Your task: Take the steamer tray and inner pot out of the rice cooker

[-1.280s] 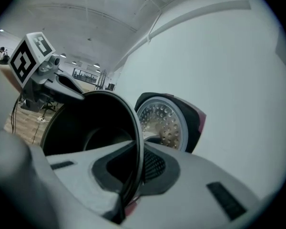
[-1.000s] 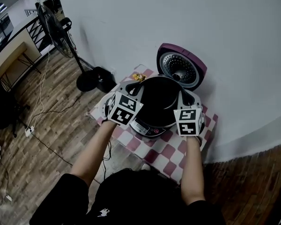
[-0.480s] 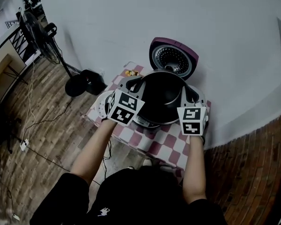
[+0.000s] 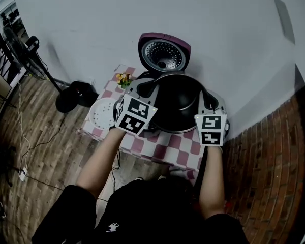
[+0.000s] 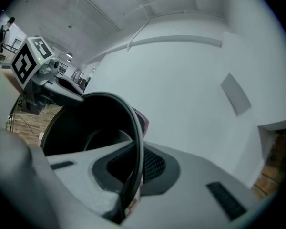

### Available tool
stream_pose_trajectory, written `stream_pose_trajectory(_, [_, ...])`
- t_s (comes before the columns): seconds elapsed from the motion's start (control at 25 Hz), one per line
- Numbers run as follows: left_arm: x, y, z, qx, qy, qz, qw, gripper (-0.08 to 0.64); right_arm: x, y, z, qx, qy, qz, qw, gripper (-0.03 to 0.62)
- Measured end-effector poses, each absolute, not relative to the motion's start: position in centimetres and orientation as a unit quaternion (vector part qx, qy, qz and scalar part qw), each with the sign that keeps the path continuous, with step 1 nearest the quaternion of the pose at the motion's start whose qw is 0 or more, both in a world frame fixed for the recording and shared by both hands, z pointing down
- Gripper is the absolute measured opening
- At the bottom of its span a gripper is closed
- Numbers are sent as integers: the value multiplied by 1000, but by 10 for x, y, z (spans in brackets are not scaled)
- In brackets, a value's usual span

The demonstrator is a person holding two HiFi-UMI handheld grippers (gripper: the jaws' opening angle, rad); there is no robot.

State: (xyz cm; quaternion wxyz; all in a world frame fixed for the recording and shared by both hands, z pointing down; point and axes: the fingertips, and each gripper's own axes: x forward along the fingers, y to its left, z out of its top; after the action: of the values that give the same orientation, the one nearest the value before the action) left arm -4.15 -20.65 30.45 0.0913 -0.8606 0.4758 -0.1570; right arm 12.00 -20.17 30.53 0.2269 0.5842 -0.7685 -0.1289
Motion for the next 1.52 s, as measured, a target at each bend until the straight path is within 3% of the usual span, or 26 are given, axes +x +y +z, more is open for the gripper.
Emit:
stream_pose_trajectory(0.64, [104,-215,357,-888,411,-200,57,35,263,-190,359,615,-744,-55,255,11])
stream_pose_trajectory(1.52, [129,-205,480,-863,399,-308,-37,44,291,-198,493,542,-778,83,307,11])
